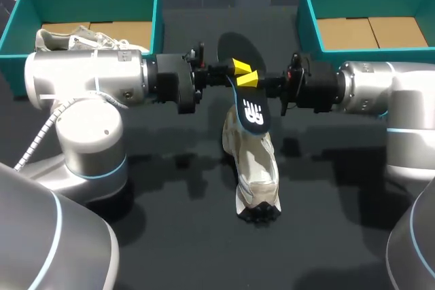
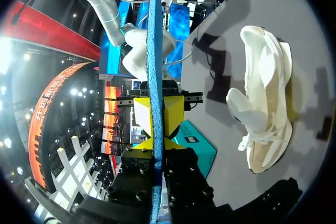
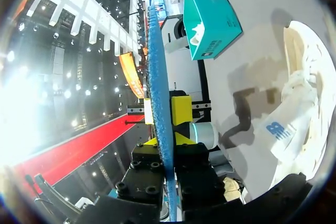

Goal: Take the shoe out of the shoebox, open the shoe tongue, remove and reinsert the insole, then place the shoe into the shoebox

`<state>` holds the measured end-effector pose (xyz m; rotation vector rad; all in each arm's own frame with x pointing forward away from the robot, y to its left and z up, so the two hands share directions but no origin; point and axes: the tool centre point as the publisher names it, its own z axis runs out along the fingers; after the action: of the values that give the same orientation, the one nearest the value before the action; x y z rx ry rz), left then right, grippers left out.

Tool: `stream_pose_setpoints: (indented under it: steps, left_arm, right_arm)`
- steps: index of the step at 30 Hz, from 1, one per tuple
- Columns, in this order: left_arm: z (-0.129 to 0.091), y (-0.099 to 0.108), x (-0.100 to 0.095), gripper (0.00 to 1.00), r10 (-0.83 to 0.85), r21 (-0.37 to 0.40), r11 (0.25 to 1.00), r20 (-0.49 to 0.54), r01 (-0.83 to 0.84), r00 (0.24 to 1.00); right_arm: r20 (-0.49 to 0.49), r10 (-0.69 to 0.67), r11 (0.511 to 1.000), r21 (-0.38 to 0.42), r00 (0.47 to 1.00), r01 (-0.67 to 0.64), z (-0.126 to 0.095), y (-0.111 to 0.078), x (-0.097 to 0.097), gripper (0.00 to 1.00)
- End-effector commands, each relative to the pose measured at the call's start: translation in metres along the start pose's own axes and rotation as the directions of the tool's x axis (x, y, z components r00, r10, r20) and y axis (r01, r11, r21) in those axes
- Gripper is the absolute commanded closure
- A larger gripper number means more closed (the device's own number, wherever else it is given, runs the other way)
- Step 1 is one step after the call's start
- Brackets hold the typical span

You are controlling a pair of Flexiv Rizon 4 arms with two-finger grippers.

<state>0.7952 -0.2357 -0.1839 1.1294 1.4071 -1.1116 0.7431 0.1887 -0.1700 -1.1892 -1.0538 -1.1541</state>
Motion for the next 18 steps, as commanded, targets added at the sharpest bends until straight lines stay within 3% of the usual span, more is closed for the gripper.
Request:
stream_pose_setpoints:
  steps: [1,4,5,6,7,13,18]
  left_arm:
    - [0.004,-0.001,0.001,1.00,0.003,0.000,1.000,0.000,-0.003,1.000]
    - [0.003,-0.001,0.001,1.00,0.005,0.002,1.000,0.000,-0.005,1.000]
    - [0.002,-0.002,0.001,1.00,0.004,0.002,1.000,0.000,-0.004,1.000]
    - [0.001,-0.002,0.001,1.00,0.003,0.003,1.000,0.000,-0.003,1.000]
    - [-0.001,-0.002,0.001,1.00,0.002,0.003,1.000,0.001,-0.002,1.000]
    - [-0.022,-0.007,-0.002,1.00,0.014,0.009,1.000,-0.001,-0.014,1.000]
    - [-0.044,-0.019,-0.007,1.00,0.017,0.027,0.999,-0.005,-0.017,1.000]
  right_arm:
    - [-0.001,-0.001,1.000,0.000,1.000,0.001,0.002,-0.001,-0.002,1.00]
    - [-0.006,-0.003,1.000,-0.005,1.000,0.003,0.001,-0.002,-0.003,1.00]
    - [-0.011,-0.006,1.000,-0.008,1.000,0.006,0.000,-0.002,-0.003,0.76]
    - [-0.014,-0.009,1.000,-0.011,1.000,0.009,-0.001,-0.002,-0.003,0.22]
    - [-0.017,-0.018,1.000,-0.015,1.000,0.017,-0.002,-0.002,-0.003,0.00]
    - [-0.004,-0.131,0.991,0.031,0.991,0.131,-0.020,-0.010,0.002,0.00]
    - [0.014,-0.262,0.963,0.065,0.965,0.261,-0.051,-0.017,0.006,0.00]
